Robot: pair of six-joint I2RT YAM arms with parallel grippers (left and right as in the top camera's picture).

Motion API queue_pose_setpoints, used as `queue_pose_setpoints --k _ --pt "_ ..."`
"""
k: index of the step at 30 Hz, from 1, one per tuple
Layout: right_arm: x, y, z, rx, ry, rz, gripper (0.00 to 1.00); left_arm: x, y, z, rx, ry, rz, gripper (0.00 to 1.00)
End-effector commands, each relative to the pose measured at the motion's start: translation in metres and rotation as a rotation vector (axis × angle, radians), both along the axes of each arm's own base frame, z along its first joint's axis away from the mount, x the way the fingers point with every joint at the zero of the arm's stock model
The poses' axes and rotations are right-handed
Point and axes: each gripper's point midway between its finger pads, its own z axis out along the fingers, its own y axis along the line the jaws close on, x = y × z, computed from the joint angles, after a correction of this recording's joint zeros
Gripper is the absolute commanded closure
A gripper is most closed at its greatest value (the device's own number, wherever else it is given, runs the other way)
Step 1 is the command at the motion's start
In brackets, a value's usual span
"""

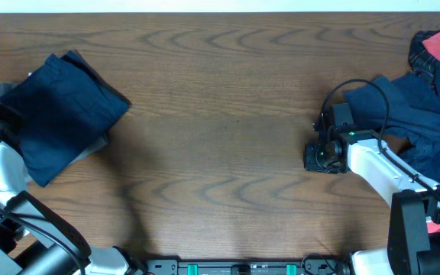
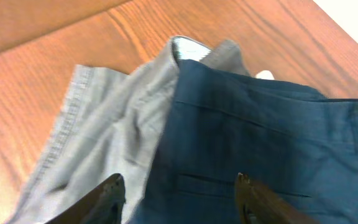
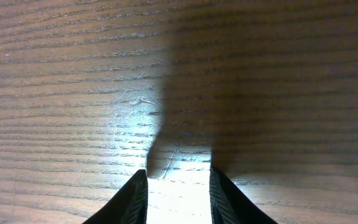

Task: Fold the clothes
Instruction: 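Release the shorts and pull the left gripper back toward the base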

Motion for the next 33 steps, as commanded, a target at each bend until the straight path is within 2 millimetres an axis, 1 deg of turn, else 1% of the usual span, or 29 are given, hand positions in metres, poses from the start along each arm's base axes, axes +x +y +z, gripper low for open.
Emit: queue_pose_setpoints --k 1,2,3,4,6,8,9,10,12,14,15,16,17,19,21,22,24,25,27,29,30,33 --pt "0.004 0.002 0.002 -0.003 -0.009 0.018 0.65 0.022 -0.025 0.013 -0.035 -0.071 -0.117 0.40" --pt "0.004 0.002 0.002 -0.002 -0.009 0.018 0.60 0.030 -0.036 0.013 -0.048 -0.081 -0.157 0.40" --pt "0.004 0.003 0.002 0.001 -0.009 0.018 0.57 0.036 -0.047 0.013 -0.059 -0.082 -0.188 0.37" --pt "0.005 0.004 0.002 0.011 -0.011 0.021 0.55 0.045 -0.063 0.012 -0.070 -0.080 -0.232 0.36" --pt "0.007 0.010 0.003 0.041 -0.019 0.026 0.54 0.056 -0.090 0.008 -0.075 -0.059 -0.303 0.32" --pt "0.011 0.018 0.006 0.089 -0.036 0.038 0.51 0.069 -0.128 0.004 -0.069 -0.024 -0.415 0.28" --pt "0.014 0.023 0.008 0.113 -0.050 0.048 0.50 0.076 -0.151 0.001 -0.069 -0.004 -0.476 0.26" --pt "0.017 0.027 0.010 0.137 -0.064 0.054 0.49 0.080 -0.172 -0.003 -0.075 0.012 -0.526 0.23" --pt "0.024 0.028 0.016 0.147 -0.081 0.052 0.47 0.083 -0.216 -0.011 -0.099 0.054 -0.622 0.20" --pt "0.032 0.025 0.025 0.142 -0.093 0.059 0.43 0.077 -0.259 -0.021 -0.131 0.118 -0.711 0.16" --pt "0.035 0.022 0.031 0.137 -0.094 0.067 0.40 0.070 -0.276 -0.027 -0.148 0.159 -0.746 0.11" --pt "0.039 0.019 0.039 0.131 -0.093 0.079 0.36 0.059 -0.294 -0.036 -0.173 0.218 -0.784 0.01" --pt "0.041 0.015 0.047 0.125 -0.087 0.086 0.32 0.046 -0.308 -0.043 -0.198 0.276 -0.812 0.02" --pt "0.043 0.007 0.064 0.119 -0.061 0.081 0.16 0.011 -0.332 -0.058 -0.256 0.426 -0.859 0.02" --pt "0.040 -0.001 0.078 0.117 -0.025 0.056 0.09 -0.019 -0.344 -0.066 -0.299 0.546 -0.880 0.02" --pt "0.039 -0.005 0.084 0.117 -0.010 0.044 0.09 -0.035 -0.347 -0.069 -0.321 0.608 -0.885 0.02" --pt "0.035 -0.012 0.090 0.119 0.016 0.018 0.10 -0.059 -0.349 -0.069 -0.355 0.698 -0.882 0.02" --pt "0.032 -0.014 0.092 0.129 0.022 0.005 0.10 -0.068 -0.348 -0.068 -0.367 0.726 -0.878 0.02" --pt "0.029 -0.017 0.095 0.142 0.023 -0.014 0.12 -0.083 -0.347 -0.062 -0.381 0.763 -0.872 0.02" --pt "0.026 -0.020 0.100 0.147 0.008 -0.042 0.12 -0.093 -0.346 -0.053 -0.375 0.757 -0.872 0.02" --pt "0.025 -0.020 0.103 0.147 -0.008 -0.049 0.12 -0.096 -0.346 -0.048 -0.367 0.738 -0.875 0.02" --pt "0.019 -0.026 0.113 0.116 -0.090 -0.081 0.07 -0.102 -0.346 -0.031 -0.319 0.624 -0.893 0.02"
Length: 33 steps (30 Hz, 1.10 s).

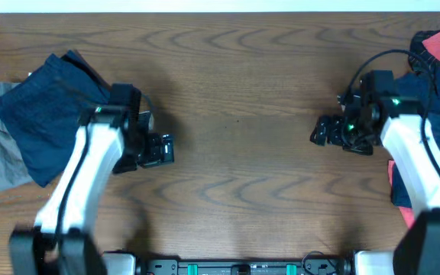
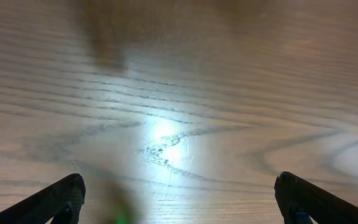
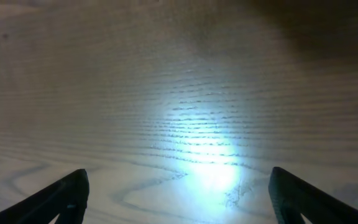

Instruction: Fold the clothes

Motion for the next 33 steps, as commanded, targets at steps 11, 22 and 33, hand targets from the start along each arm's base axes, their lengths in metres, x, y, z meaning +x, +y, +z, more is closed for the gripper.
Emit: queue_pose_setpoints --k 11,22,33 --pt "-0.048 -0.027 0.072 -0.117 -0.603 -0.160 0.01 -0.031 0.014 0.094 -0.020 -0.805 0.075 0.02" --pt "-0.073 -0.027 0.094 -0.111 -0.727 -0.168 0.01 -0.055 0.015 0.140 -0.046 -1.055 0.081 0.02" --pt "-0.078 -0.027 0.088 -0.113 -0.693 -0.166 0.01 -0.056 0.015 0.138 -0.046 -1.045 0.081 0.02"
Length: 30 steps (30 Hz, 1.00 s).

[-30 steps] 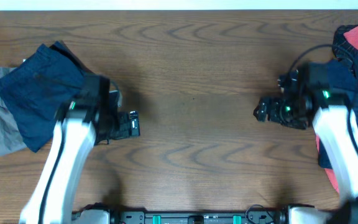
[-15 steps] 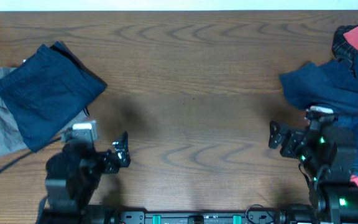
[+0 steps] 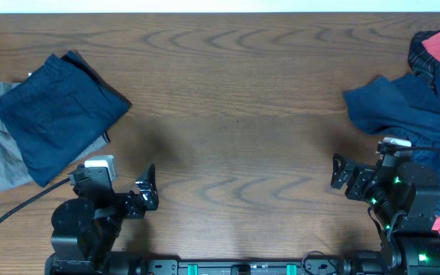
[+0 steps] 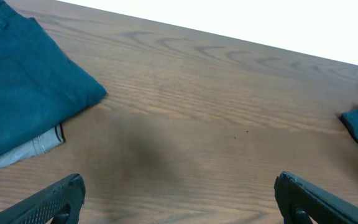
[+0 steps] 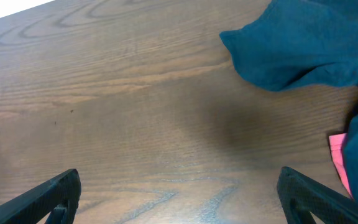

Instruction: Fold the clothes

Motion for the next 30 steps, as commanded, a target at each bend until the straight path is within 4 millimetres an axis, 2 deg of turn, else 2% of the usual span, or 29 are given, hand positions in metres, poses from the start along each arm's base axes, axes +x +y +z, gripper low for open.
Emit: queue_pose_setpoints --k 1,4,6,9,14,19,27,30 --pt "-0.001 -0.002 -0.004 0.001 0.010 -0.015 0.01 0.000 0.003 -0.002 0.006 0.003 0.016 0.02" --pt "-0.005 -0.001 -0.008 0.001 0.031 -0.012 0.01 0.000 0.003 -0.002 0.006 0.003 0.016 0.02" --pt "-0.010 -0.005 -0.002 -0.047 -0.003 -0.024 0.01 0.000 0.003 -0.002 0.005 0.003 0.016 0.02" --pt "-0.015 -0.002 0.010 -0.073 -0.099 0.009 0.01 0.000 0.003 -0.002 0.006 0.003 0.016 0.02" --pt "-0.019 0.003 0.008 -0.101 -0.237 0.060 0.01 0.000 0.003 -0.002 0.006 0.003 0.016 0.02" --pt "-0.012 0.014 0.007 -0.161 -0.450 0.150 0.01 0.000 0.003 -0.002 0.006 0.003 0.016 0.02" --pt "0.012 0.010 0.015 -0.235 -0.713 0.124 0.01 0.000 0.003 -0.002 0.006 0.003 0.016 0.02" --pt "0.017 0.010 0.003 -0.249 -0.746 0.126 0.01 0.000 0.003 -0.002 0.006 0.003 0.016 0.02"
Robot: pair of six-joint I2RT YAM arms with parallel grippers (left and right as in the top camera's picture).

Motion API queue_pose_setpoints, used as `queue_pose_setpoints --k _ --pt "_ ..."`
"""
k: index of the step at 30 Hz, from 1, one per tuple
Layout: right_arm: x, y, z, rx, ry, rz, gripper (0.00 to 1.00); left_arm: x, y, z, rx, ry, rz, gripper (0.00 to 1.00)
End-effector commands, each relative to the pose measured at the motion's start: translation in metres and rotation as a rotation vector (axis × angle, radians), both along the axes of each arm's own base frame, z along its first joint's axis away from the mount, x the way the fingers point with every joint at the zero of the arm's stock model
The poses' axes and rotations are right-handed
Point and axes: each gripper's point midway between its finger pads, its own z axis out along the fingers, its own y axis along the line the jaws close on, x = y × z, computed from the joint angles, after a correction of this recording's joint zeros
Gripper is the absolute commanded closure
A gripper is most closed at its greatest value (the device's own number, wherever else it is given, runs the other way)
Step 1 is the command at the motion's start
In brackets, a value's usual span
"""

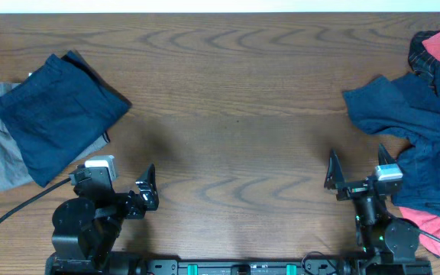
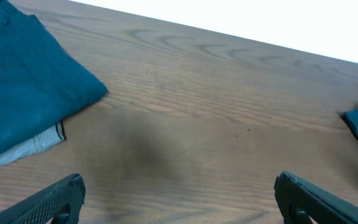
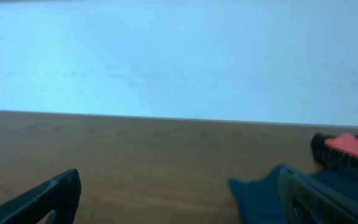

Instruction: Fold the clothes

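A folded navy garment (image 1: 52, 114) lies at the far left on a grey garment; the left wrist view shows the navy garment (image 2: 23, 106) and a grey edge (image 2: 39, 144) beneath it. An unfolded heap sits at the right: navy cloth (image 1: 415, 126), a red piece, pink cloth (image 1: 430, 223). My left gripper (image 1: 113, 191) (image 2: 179, 202) stands open and empty at the near edge. My right gripper (image 1: 357, 177) (image 3: 179, 199) is open and empty beside the heap, with the navy cloth (image 3: 260, 190) and the red piece (image 3: 350, 146) ahead.
The wooden table (image 1: 235, 114) spreads between the two lots of clothes. A pale wall (image 3: 179, 56) rises behind its far edge. Both arm bases sit at the near edge.
The left arm has not moved. The right gripper has drawn a little nearer the front edge and tipped up: its view showed the tabletop, and now shows the far edge and wall.
My left gripper was at the folded navy garment on the grey one, my right gripper nearly shut low over bare wood by the heap. Then both hung wide open over the table. Then both stood back at the near edge, open and empty, as now.
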Motion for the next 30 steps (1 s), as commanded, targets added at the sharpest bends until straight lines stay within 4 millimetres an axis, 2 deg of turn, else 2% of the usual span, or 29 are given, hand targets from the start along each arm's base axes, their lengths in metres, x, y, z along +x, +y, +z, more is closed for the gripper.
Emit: queue_pose_setpoints --k 1,3,30 --pt "0.004 0.000 -0.030 -0.042 0.061 0.000 0.01 0.001 0.002 0.000 0.004 -0.005 0.013 0.02" --pt "0.003 0.000 -0.048 -0.042 0.135 0.003 0.01 0.000 0.002 0.001 0.003 -0.006 0.013 0.02" --pt "0.003 -0.001 -0.047 -0.038 0.134 -0.002 0.01 0.001 0.002 0.000 0.004 -0.005 0.013 0.02"
